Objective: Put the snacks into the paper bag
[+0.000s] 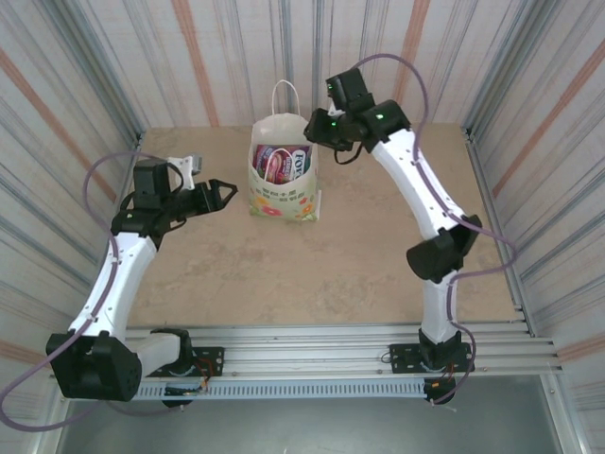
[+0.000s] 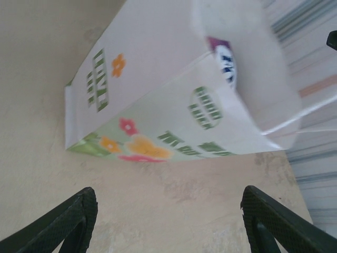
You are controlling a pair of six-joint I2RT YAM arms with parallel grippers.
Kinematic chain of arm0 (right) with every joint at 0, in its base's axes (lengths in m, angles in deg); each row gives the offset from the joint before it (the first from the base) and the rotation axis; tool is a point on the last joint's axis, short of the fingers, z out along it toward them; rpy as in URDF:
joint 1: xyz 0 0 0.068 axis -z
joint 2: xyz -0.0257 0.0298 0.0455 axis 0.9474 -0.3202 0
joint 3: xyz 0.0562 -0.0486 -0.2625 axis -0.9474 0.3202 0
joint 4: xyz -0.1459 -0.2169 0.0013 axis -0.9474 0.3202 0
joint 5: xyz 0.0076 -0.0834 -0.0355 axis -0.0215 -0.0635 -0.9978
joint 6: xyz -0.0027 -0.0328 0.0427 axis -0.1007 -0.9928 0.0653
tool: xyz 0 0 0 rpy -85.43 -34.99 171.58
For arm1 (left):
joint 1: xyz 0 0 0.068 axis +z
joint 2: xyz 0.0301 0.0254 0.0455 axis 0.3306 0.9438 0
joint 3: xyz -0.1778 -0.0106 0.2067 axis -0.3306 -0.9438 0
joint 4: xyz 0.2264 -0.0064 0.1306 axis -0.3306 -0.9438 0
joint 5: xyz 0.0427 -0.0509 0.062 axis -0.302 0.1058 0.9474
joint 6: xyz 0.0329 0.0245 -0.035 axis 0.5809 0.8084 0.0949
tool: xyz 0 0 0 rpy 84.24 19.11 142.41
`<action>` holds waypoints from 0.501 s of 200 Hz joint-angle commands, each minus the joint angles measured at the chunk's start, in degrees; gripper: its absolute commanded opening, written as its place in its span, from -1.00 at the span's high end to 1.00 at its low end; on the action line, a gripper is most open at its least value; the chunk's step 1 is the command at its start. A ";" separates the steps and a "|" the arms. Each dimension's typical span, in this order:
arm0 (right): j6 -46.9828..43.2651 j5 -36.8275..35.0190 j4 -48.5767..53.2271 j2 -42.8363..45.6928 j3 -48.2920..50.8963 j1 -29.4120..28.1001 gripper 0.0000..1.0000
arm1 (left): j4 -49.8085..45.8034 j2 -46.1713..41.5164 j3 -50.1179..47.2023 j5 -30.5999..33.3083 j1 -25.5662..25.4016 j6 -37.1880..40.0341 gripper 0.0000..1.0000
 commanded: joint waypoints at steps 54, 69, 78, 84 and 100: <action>-3.75 3.49 -11.38 14.26 22.61 3.16 -0.03 | 1.37 1.31 5.37 -2.15 -1.33 3.94 -0.49; -3.73 4.20 -11.73 14.59 24.03 3.36 -0.05 | 1.51 2.62 6.04 -0.70 -1.44 2.17 -0.48; -3.70 4.61 -11.30 14.00 23.81 3.36 -0.05 | 1.59 3.37 6.55 0.61 -1.63 0.95 -0.48; -3.70 4.82 -11.13 13.68 23.63 3.39 -0.06 | 1.90 4.01 7.17 0.78 -1.69 0.51 -0.48; -3.74 5.60 -10.93 11.96 22.46 3.36 -0.07 | 1.87 5.54 8.88 2.16 -2.57 0.24 -0.48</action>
